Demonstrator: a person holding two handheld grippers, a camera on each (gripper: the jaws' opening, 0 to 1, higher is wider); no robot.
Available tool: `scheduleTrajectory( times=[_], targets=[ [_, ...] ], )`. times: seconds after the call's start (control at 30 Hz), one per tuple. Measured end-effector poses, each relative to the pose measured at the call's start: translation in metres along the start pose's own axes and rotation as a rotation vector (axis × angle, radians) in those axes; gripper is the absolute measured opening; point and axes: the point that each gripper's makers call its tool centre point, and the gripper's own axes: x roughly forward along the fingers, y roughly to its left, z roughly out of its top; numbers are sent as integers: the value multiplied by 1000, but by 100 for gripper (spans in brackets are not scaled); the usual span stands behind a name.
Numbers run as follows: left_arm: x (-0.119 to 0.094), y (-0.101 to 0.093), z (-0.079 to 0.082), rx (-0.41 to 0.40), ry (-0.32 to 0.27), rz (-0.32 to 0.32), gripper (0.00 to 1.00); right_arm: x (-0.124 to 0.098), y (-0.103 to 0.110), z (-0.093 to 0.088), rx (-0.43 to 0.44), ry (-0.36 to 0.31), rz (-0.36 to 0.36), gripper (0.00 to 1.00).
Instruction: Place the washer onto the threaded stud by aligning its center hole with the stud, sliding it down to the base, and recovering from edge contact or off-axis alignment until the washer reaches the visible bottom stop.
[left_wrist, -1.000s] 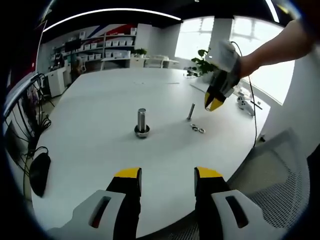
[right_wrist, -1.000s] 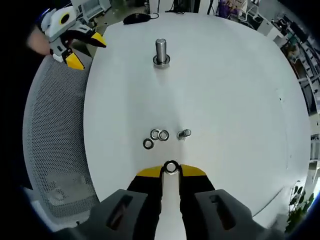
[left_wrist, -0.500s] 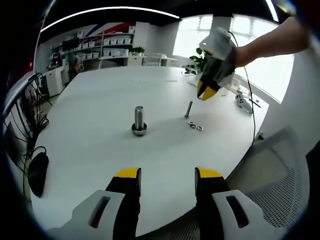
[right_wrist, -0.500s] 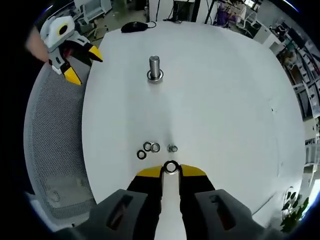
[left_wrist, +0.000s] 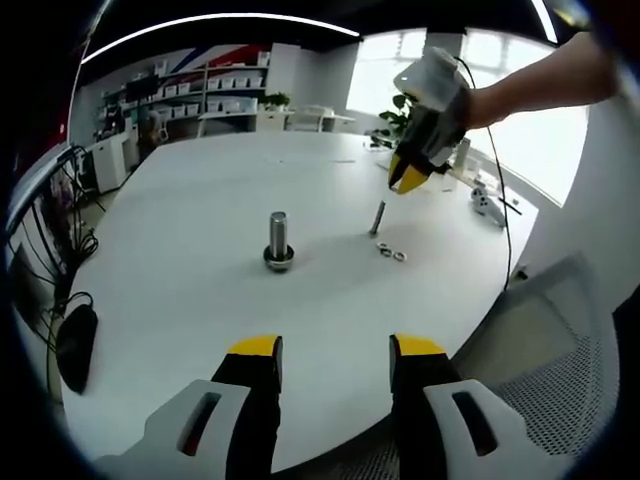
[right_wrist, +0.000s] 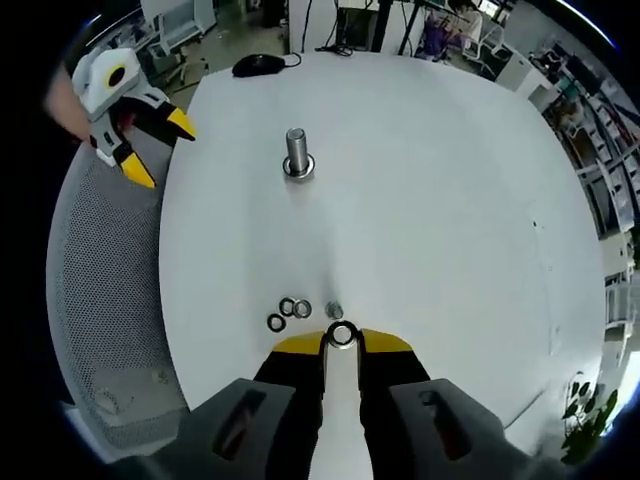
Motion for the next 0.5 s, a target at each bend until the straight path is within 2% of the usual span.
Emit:
scheduleTrajectory(
  times=[0.23, 0.5],
  targets=[
    [0, 2, -1, -3, 6, 7, 41, 12, 3, 3, -34, 16, 16, 13],
    [0, 2, -1, -2, 5, 8, 41, 17, 2, 2, -28, 30, 22, 13]
  ],
)
